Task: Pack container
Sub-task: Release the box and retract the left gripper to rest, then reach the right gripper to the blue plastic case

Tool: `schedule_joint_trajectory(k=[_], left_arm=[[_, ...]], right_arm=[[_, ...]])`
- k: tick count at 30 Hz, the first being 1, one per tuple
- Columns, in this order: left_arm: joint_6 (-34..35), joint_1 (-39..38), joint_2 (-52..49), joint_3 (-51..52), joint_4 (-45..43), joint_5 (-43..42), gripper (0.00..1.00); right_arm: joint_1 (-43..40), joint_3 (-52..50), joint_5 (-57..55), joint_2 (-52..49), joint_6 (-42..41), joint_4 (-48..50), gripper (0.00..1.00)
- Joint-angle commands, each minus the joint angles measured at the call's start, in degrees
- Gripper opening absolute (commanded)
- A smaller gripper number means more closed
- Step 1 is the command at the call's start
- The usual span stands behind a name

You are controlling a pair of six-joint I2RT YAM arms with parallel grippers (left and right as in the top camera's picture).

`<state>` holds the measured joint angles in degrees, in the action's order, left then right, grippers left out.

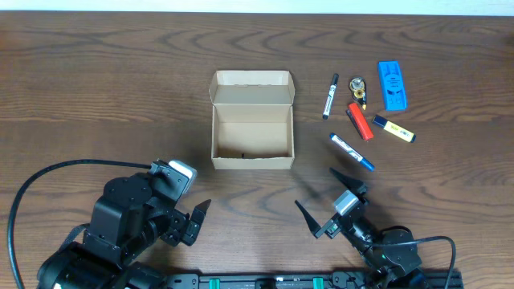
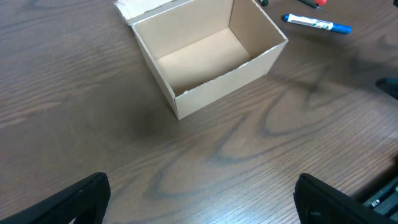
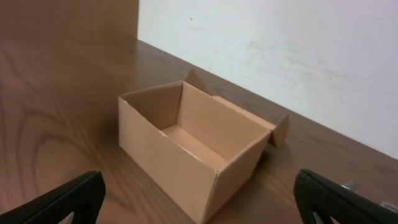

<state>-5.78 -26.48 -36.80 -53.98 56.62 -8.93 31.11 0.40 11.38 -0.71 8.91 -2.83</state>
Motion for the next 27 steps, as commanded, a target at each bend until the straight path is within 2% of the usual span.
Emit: schedule_joint_trajectory(k=[1, 4, 7, 13, 17, 20, 27], left_arm=[[0.7, -0.2, 0.2, -0.9, 0.2, 0.6, 0.95], [0.7, -0.2, 0.2, -0.9, 0.2, 0.6, 0.95], [0.7, -0.2, 0.2, -0.9, 0.2, 0.6, 0.95], [0.7, -0.2, 0.2, -0.9, 0.2, 0.6, 0.95], [0.7, -0.2, 0.2, -0.9, 0.2, 0.6, 0.95], [0.7, -0.2, 0.2, -0.9, 0.2, 0.6, 0.95], [0.7, -0.2, 0.2, -0.9, 0.2, 0.6, 0.95]], right_arm=[[0.5, -0.1, 5.4, 0.3, -9.9, 0.0, 0.99], [0.5, -0.1, 6.1, 0.3, -28.5, 0.1, 0.99], [0.4, -0.1, 4.0, 0.3, -33.0, 0.7, 0.99], [-0.8, 0.5, 3.0, -0.3, -32.0, 1.3, 0.99], [-4.1, 3.6, 3.0, -4.5, -31.2, -0.2, 0.99], [-7.8, 9.2, 3.0, -10.8, -26.3, -2.8, 0.99], [-18.0, 27.7, 3.0, -33.3, -14.5, -13.1, 0.99]])
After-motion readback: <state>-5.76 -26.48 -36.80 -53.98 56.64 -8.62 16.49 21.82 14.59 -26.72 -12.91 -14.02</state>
